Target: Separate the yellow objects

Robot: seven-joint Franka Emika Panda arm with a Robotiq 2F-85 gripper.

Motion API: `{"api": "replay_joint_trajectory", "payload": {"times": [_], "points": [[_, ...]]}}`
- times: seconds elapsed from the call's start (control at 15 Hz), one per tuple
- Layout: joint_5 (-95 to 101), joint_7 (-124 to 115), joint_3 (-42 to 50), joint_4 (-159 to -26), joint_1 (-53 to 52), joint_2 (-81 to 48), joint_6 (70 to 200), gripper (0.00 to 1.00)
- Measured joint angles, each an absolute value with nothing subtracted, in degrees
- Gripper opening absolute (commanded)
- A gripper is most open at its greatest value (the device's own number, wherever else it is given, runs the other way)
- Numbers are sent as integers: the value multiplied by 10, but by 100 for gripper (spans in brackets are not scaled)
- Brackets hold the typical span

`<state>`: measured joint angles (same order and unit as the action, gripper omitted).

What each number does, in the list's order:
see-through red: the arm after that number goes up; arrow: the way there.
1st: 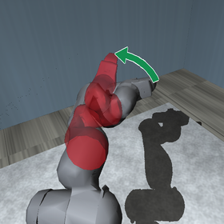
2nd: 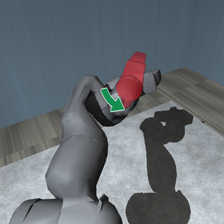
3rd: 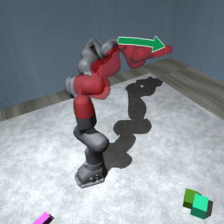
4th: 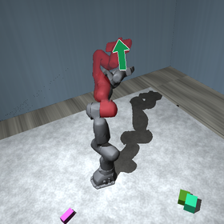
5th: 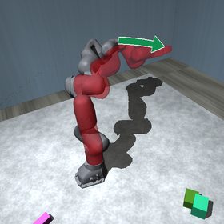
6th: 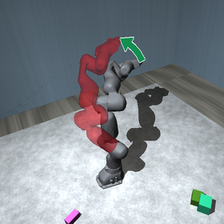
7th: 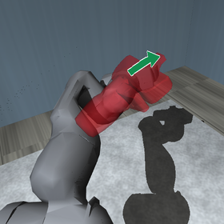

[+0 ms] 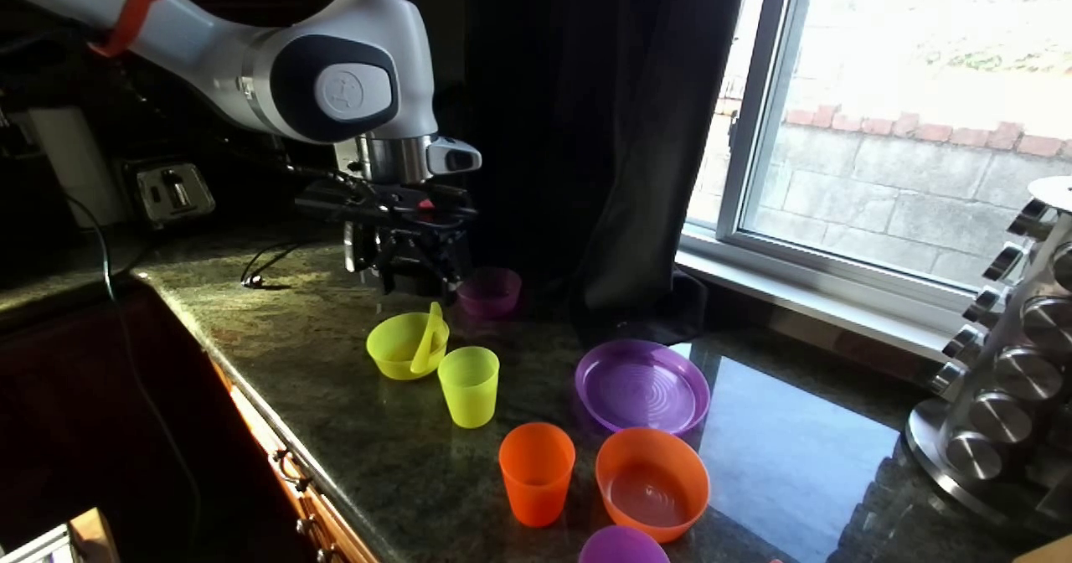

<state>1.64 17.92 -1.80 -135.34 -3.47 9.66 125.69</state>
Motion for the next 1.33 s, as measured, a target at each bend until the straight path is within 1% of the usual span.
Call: {"api": "replay_joint_trajectory", "payload": {"times": [0.2, 0.53, 0.93, 1.33], "points": [[16, 239, -20, -1360, -47, 84, 1269, 100], [15, 299, -18, -1381, -50, 65, 1330, 100], [16, 303, -18, -1381, -51, 61, 1333, 100], [3, 309, -21, -1372, -53, 22, 1333, 100]]}}
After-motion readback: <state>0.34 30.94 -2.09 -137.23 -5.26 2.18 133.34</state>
